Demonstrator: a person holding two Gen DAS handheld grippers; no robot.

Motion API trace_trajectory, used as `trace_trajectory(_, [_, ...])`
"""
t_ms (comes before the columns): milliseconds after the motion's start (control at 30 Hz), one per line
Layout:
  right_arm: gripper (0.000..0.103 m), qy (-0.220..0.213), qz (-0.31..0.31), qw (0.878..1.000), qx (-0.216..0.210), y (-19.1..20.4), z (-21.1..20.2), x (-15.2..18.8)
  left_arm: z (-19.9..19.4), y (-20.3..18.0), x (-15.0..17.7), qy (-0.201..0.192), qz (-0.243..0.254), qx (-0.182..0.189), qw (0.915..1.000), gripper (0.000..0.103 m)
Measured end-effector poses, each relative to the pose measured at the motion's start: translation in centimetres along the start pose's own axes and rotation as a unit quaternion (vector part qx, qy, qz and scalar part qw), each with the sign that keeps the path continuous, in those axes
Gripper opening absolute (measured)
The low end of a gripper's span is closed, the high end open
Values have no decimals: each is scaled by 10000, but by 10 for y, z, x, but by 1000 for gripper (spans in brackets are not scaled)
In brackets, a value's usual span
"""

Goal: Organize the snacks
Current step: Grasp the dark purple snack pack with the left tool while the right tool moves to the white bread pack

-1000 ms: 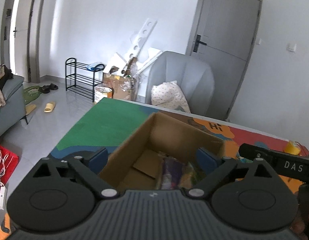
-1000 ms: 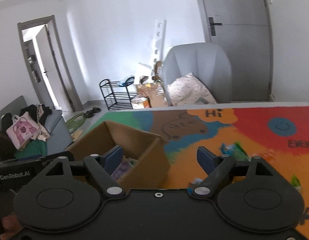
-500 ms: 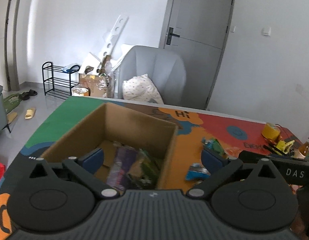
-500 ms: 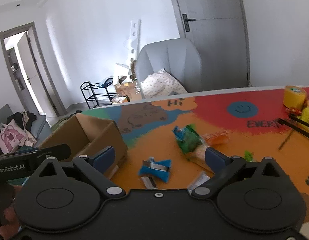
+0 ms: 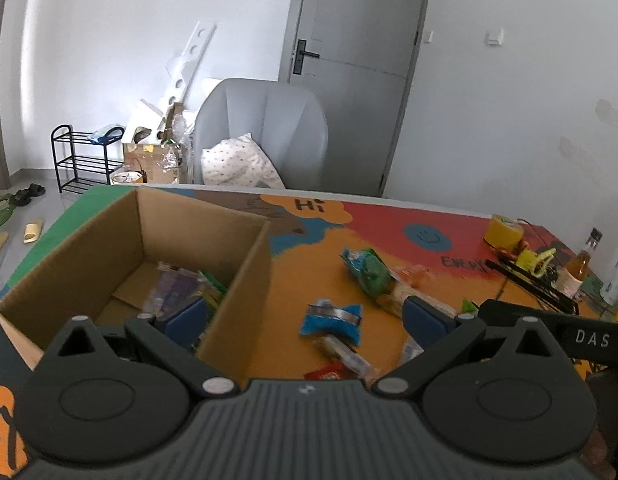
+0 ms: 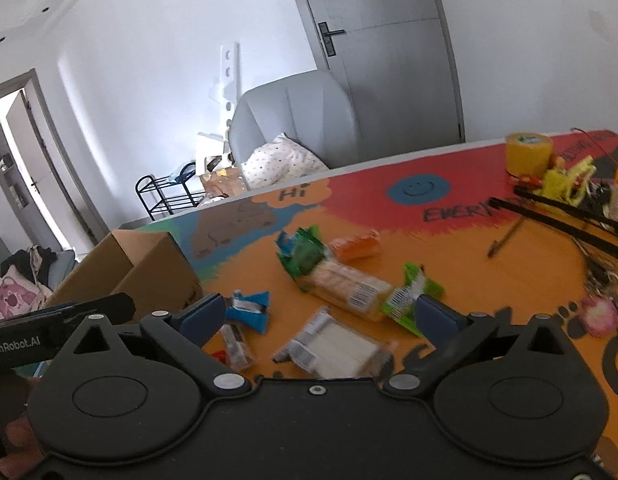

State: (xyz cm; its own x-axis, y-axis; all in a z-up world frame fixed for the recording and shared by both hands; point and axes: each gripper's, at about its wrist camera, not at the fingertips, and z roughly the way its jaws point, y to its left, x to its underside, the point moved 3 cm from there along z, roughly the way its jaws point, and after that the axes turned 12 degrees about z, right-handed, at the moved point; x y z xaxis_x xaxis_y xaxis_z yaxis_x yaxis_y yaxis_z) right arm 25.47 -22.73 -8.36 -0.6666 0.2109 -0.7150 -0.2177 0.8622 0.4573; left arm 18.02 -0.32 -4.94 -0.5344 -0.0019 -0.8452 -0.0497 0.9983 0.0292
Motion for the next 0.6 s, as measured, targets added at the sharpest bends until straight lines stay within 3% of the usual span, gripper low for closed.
trace_trajectory(300, [101,137,123,9998,45,-29,1,16,5,-30,14,74,89,228,9997,103])
trace_trajectory(467, [80,280,116,9995,12,-38,8,25,13,-45,27,139,72,341,9993,100])
trace_trajectory(600, [74,289,132,9995,-52,-43,13,30,20,-52,35,238,56,443,9987,96])
